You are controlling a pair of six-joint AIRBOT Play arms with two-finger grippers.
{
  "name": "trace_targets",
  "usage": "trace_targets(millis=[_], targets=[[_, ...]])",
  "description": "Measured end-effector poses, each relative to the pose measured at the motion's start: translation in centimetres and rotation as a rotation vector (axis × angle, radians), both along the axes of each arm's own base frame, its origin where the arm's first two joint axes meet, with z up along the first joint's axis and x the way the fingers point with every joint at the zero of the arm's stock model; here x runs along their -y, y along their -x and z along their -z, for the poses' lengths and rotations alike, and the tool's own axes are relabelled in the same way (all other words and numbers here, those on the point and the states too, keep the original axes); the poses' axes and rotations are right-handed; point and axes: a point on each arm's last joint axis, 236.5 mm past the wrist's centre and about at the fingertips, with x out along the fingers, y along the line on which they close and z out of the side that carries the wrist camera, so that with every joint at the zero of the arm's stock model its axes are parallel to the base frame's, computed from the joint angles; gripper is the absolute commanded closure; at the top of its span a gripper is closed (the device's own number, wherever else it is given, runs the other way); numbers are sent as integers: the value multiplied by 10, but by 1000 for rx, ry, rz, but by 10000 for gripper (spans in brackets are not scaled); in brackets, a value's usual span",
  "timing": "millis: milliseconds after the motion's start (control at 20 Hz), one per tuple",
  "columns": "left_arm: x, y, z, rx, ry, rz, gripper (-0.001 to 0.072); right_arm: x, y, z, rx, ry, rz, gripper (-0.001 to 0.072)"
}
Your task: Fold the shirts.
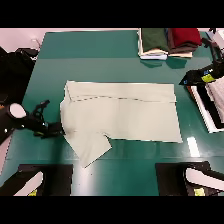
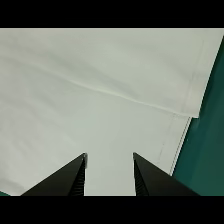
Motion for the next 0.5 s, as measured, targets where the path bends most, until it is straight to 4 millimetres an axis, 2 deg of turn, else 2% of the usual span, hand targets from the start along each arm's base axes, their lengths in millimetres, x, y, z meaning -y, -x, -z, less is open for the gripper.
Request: trace_targets(millis=[100,300,350,400,450,500], targets=[[11,10,10,-4,40,-25,212,0,2,-8,24,4,1,364],[47,10,15,43,123,-33,215,-1,3,-14,43,8,2,364],[54,9,15,53,134,-36,381,-1,4,-15,41,8,1,364],[58,8,17,69,135,-35,634,-1,6,-14,34,7,-1,363],[60,9,19,67,133,-37,682,0,8,-12,27,5,3,364],[64,8,16,76,142,-29,682,4,13,-7,9,3,13,363]])
